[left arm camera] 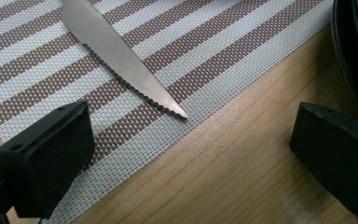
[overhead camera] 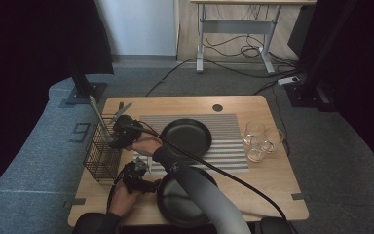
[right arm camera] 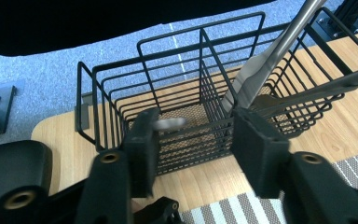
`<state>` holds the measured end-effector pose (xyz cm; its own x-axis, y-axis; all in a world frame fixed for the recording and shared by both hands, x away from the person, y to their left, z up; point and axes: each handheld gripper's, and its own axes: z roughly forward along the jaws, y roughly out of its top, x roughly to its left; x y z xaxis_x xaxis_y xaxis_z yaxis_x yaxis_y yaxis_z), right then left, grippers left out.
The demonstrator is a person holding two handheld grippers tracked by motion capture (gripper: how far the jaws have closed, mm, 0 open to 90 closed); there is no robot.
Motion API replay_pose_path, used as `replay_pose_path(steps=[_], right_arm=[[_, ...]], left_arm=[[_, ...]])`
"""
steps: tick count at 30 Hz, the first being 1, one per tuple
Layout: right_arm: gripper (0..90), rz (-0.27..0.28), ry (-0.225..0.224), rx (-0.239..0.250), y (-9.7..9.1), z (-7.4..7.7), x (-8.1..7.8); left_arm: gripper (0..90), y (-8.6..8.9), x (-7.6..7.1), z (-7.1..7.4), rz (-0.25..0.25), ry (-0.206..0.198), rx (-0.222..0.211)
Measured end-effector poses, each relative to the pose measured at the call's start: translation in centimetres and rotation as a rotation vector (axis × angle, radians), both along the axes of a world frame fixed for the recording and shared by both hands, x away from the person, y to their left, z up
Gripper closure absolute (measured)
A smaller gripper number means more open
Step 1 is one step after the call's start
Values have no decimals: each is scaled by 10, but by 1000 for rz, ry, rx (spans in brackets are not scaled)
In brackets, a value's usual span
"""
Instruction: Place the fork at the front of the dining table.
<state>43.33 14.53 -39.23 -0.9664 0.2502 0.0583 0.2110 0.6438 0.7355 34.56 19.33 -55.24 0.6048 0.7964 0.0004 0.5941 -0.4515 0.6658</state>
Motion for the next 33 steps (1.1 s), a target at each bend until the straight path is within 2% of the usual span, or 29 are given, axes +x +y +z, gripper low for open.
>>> replay_pose_path(steps=[1, 6, 19, 22, 33], right_arm=[[579, -1, -1, 10, 1, -1, 1], [651, 8, -6, 18, 4, -5, 2], [772, 19, 6, 22, 12, -20, 2], [782, 14, 15, 29, 12, -20, 2], [785, 19, -15, 39, 8, -10, -2]], left_arm=[[0, 0, 0, 0, 0, 0, 0], [0, 0, 0, 0, -1, 0, 0], [0, 0, 0, 0, 0, 0, -1], [0, 0, 0, 0, 1, 1, -2], [0, 0, 0, 0, -1, 0, -1]])
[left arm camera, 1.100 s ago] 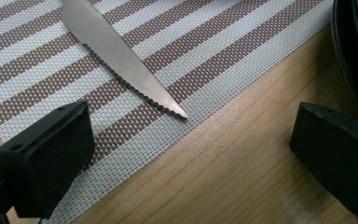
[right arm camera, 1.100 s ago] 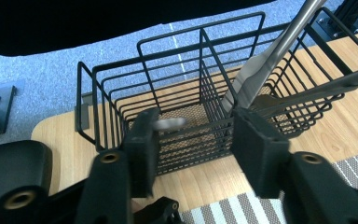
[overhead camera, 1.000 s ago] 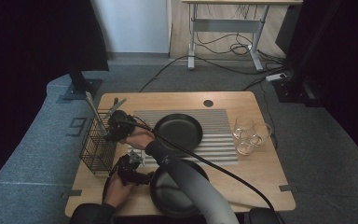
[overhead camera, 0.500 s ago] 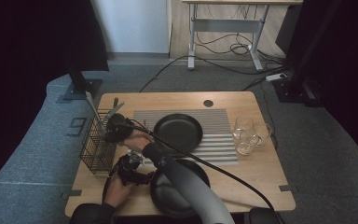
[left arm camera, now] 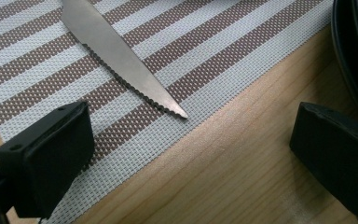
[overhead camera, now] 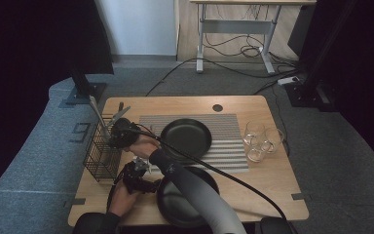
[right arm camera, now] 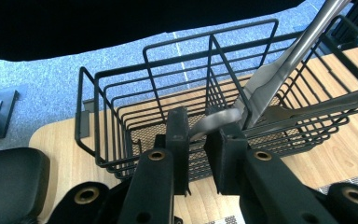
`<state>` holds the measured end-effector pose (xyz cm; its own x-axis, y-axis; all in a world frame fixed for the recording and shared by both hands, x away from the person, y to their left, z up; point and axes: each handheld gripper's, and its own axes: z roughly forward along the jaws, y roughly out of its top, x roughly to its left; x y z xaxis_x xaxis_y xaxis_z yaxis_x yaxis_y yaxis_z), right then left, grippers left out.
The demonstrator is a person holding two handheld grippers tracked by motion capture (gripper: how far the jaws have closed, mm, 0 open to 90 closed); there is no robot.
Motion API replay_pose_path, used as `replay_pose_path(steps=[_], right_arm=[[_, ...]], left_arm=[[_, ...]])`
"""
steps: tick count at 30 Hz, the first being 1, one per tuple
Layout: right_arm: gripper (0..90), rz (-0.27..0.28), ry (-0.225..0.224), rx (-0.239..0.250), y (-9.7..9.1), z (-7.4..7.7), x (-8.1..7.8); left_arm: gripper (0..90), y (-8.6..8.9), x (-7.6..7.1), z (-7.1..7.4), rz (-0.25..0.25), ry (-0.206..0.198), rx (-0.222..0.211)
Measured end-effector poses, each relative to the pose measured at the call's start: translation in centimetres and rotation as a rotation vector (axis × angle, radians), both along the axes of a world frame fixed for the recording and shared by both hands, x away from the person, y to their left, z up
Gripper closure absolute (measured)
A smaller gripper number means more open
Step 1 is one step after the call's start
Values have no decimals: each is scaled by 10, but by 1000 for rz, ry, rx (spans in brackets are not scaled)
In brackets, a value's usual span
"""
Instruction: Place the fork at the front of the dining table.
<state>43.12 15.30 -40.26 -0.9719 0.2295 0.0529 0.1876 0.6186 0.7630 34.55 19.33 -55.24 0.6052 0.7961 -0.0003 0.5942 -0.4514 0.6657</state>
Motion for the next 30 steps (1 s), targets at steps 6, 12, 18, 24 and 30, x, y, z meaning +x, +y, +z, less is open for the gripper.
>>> replay_pose_path(steps=[6, 12, 18, 24, 30], right_arm=[[785, 1, -15, 7, -6, 11, -3], [785, 2, -28, 28, -12, 24, -5], [785, -2, -39, 48, -19, 37, -7], [785, -10, -51, 65, -25, 48, -8], [785, -17, -53, 77, -32, 57, -9]], left_arm=[[0, 0, 0, 0, 1, 0, 1], [0, 0, 0, 0, 5, -3, -1], [0, 0, 0, 0, 4, -2, -1], [0, 0, 0, 0, 3, -1, 0], [0, 0, 0, 0, 4, 0, -1]])
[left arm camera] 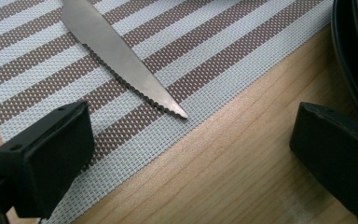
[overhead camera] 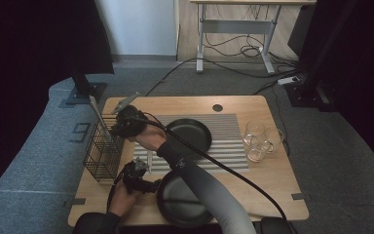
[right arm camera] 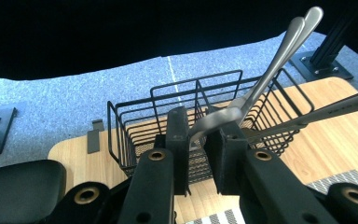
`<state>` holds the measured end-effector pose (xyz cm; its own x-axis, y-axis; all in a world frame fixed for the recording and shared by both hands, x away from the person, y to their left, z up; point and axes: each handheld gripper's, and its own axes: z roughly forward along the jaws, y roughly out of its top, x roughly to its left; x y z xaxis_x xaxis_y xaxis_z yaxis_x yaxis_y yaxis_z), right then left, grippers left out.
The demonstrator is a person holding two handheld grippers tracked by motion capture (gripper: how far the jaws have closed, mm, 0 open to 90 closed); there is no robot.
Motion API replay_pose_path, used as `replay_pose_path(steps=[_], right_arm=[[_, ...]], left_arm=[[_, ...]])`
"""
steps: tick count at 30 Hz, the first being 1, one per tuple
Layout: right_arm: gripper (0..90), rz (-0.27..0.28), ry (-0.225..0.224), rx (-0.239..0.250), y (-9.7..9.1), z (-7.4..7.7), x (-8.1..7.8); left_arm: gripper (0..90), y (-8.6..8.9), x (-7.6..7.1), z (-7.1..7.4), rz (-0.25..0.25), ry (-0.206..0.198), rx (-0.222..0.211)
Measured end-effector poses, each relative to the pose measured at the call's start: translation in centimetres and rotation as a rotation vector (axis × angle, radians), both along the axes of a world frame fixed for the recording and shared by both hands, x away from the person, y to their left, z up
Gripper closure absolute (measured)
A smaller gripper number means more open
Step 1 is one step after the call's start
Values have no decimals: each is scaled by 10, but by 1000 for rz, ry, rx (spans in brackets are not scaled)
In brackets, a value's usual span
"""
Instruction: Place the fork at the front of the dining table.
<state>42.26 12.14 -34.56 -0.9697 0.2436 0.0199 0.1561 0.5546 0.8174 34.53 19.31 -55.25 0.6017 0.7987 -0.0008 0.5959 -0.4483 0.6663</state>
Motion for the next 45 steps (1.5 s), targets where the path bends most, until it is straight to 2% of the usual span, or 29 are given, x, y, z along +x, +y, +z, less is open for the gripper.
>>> replay_pose_path(steps=[18, 26, 33, 38, 45], right_arm=[[788, -14, -53, -6, -18, 26, -10], [791, -29, -88, -31, -29, 35, -15], [792, -39, -98, -52, -36, 36, -17], [793, -45, -92, -45, -43, 34, -17], [793, -76, -71, -30, -67, 27, -12]], left_arm=[[0, 0, 0, 0, -2, -1, 3], [0, 0, 0, 0, -3, -2, 2], [0, 0, 0, 0, -3, -2, 2], [0, 0, 0, 0, -3, -2, 2], [0, 0, 0, 0, -4, -2, 1]])
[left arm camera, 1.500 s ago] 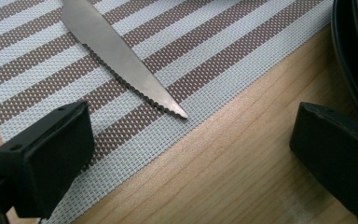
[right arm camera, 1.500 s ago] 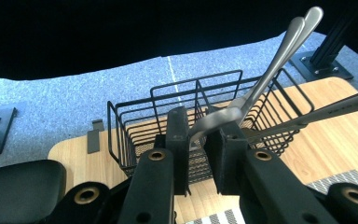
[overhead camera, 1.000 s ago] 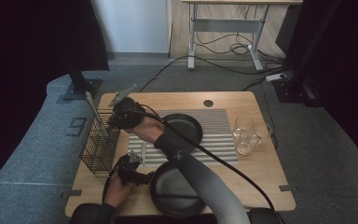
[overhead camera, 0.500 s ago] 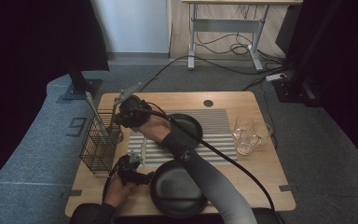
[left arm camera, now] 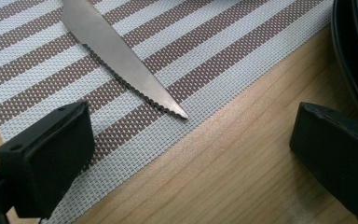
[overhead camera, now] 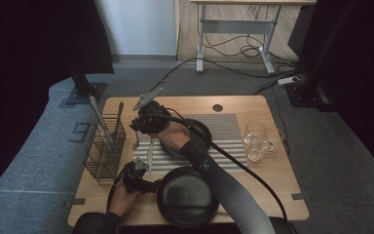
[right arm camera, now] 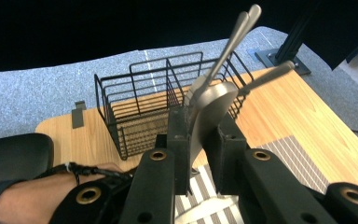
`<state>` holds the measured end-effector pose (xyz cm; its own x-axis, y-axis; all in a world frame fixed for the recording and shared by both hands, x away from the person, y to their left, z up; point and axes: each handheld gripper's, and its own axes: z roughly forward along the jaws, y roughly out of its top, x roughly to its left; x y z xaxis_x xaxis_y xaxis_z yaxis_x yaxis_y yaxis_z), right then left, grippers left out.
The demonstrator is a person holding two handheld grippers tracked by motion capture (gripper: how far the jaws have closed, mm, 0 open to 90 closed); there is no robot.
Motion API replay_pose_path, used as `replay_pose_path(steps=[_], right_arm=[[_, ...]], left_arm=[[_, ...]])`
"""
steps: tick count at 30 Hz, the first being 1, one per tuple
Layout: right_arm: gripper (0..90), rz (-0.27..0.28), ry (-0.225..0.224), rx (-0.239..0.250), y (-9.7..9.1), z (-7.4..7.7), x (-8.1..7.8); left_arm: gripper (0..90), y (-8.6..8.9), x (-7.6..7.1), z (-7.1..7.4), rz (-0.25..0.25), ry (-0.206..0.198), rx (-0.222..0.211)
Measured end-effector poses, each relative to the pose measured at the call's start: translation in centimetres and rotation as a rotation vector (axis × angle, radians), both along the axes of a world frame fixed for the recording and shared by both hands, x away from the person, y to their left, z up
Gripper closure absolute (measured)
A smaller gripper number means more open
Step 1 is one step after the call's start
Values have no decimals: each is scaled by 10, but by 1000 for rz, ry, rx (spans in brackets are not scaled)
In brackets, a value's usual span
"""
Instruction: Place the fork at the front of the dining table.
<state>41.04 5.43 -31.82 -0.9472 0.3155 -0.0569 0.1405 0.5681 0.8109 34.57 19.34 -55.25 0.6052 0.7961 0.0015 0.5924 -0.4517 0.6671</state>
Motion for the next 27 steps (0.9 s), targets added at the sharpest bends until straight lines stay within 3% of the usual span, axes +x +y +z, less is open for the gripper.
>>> replay_pose_path(steps=[9, 12, 18, 25, 27], right_arm=[[793, -26, 9, 22, -32, -5, 0], [793, -27, 9, 30, -44, -8, -2], [794, -41, 7, 41, -62, -12, -4], [795, -52, 9, 58, -85, -18, -10], [795, -51, 8, 59, -90, -21, -13]], left_arm=[[52, 5, 2, 4, 17, 18, -24], [109, 7, 3, 6, 43, 10, -19], [140, 11, 3, 14, 58, -5, -47], [141, 14, 0, 28, 36, -29, -75], [141, 15, -1, 33, 15, -40, -103]])
